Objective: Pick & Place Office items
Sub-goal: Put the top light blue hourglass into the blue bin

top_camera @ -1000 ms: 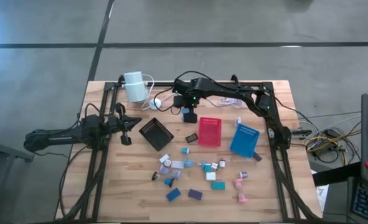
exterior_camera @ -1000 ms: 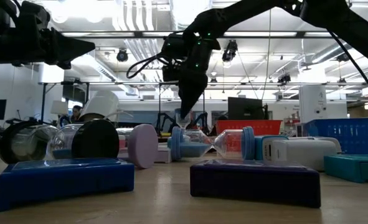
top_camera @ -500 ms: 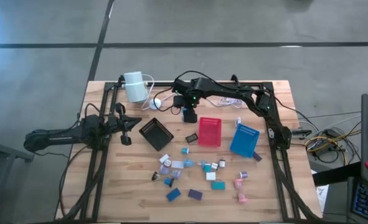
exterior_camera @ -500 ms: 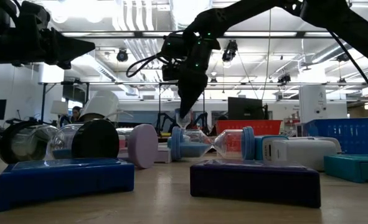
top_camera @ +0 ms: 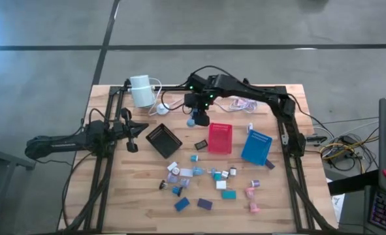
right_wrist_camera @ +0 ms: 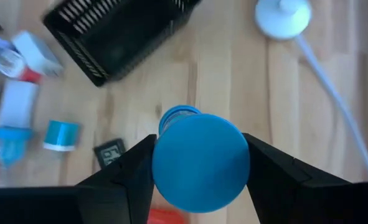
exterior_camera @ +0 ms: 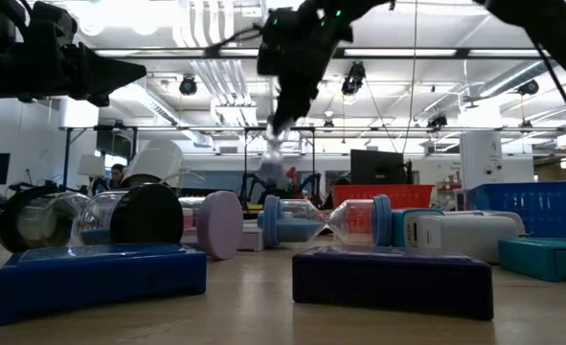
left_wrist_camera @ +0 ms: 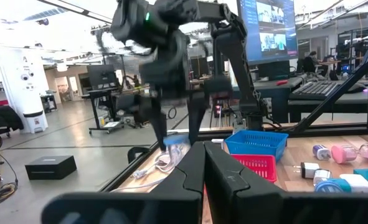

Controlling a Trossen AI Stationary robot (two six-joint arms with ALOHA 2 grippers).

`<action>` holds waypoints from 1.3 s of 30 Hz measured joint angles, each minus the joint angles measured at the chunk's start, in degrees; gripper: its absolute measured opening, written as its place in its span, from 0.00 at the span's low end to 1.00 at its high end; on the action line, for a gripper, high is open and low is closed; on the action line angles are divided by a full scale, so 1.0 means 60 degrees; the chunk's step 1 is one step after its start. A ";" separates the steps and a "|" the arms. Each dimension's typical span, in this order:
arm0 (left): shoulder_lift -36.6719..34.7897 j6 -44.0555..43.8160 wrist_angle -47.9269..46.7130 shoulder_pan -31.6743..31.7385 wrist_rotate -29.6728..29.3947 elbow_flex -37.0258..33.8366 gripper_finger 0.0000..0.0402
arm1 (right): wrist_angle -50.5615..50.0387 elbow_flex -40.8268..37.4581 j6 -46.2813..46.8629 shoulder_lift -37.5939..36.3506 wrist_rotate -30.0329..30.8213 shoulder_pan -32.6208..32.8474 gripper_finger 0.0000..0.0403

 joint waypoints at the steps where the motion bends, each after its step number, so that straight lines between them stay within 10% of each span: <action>1: 0.0000 -0.0002 0.0000 0.0000 0.0000 -0.0001 0.02 | 0.0009 -0.0035 0.0089 -0.0200 -0.0011 0.0014 0.48; 13: 0.0000 -0.0017 -0.0004 0.0000 0.0000 0.0000 0.02 | 0.1746 -0.1566 0.1363 -0.4292 -0.0743 0.0036 0.48; 39: 0.0000 -0.0159 0.0004 -0.0002 0.0000 0.0000 0.02 | 0.7641 -1.1147 0.3707 -1.4392 -0.0146 0.0118 0.48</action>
